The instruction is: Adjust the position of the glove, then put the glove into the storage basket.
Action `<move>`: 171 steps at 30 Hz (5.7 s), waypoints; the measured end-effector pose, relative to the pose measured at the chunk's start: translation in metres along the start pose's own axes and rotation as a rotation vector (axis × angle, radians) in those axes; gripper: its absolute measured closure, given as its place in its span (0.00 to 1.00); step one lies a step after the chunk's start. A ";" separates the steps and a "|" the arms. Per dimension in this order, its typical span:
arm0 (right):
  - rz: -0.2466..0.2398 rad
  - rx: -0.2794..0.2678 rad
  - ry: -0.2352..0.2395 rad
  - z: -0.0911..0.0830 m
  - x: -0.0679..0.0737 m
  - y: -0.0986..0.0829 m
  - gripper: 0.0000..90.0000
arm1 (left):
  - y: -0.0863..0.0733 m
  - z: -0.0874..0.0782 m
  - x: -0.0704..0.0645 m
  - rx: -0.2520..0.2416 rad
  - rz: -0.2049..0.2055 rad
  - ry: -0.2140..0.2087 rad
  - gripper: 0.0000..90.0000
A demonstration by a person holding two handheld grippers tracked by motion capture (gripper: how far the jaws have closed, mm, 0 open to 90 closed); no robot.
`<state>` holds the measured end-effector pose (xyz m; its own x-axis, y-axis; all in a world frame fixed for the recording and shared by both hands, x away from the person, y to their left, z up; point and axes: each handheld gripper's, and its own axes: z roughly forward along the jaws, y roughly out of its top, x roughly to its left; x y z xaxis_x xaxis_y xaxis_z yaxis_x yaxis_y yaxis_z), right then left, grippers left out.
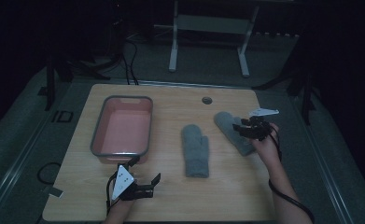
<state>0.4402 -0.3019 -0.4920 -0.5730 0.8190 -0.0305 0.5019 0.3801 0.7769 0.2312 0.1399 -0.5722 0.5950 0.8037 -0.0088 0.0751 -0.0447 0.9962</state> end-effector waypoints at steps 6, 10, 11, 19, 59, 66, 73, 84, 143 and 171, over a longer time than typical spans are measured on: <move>0.049 0.076 -0.012 0.028 -0.014 -0.007 0.53 | 0.000 0.000 0.000 -0.002 -0.005 -0.004 0.02; 0.029 0.139 -0.014 0.041 -0.014 -0.013 0.51 | 0.000 0.000 0.001 -0.001 -0.006 -0.006 0.02; 0.029 0.139 -0.014 0.041 -0.014 -0.013 0.51 | 0.000 0.000 0.001 -0.001 -0.006 -0.006 0.02; 0.000 0.169 -0.025 0.047 -0.006 -0.027 0.56 | 0.000 0.000 0.000 0.001 0.000 -0.005 0.02; 0.434 0.046 -0.216 -0.023 0.083 -0.037 0.90 | 0.013 0.017 -0.023 0.054 0.072 -0.033 0.02; 0.470 0.039 -0.196 -0.019 0.112 -0.025 0.90 | 0.017 0.028 -0.034 0.077 0.110 -0.046 0.02; 0.474 0.036 -0.187 -0.012 0.143 -0.007 0.90 | 0.024 0.033 -0.044 0.078 0.088 -0.083 0.02; 0.458 0.040 -0.157 0.001 0.184 0.017 0.90 | 0.031 0.037 -0.042 0.046 0.031 -0.110 0.02; 0.141 0.107 0.144 0.004 0.135 0.007 0.17 | 0.019 0.040 -0.027 0.180 -0.166 -0.071 0.02; 0.189 0.027 0.211 0.005 0.119 -0.002 0.23 | 0.063 0.133 -0.024 0.447 -0.143 -0.103 0.06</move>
<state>0.3747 -0.2030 -0.5005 -0.5886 0.7697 0.2472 0.6282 0.2431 0.7391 0.3281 0.0384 -0.5212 0.6280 0.7586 -0.1736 0.4848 -0.2069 0.8498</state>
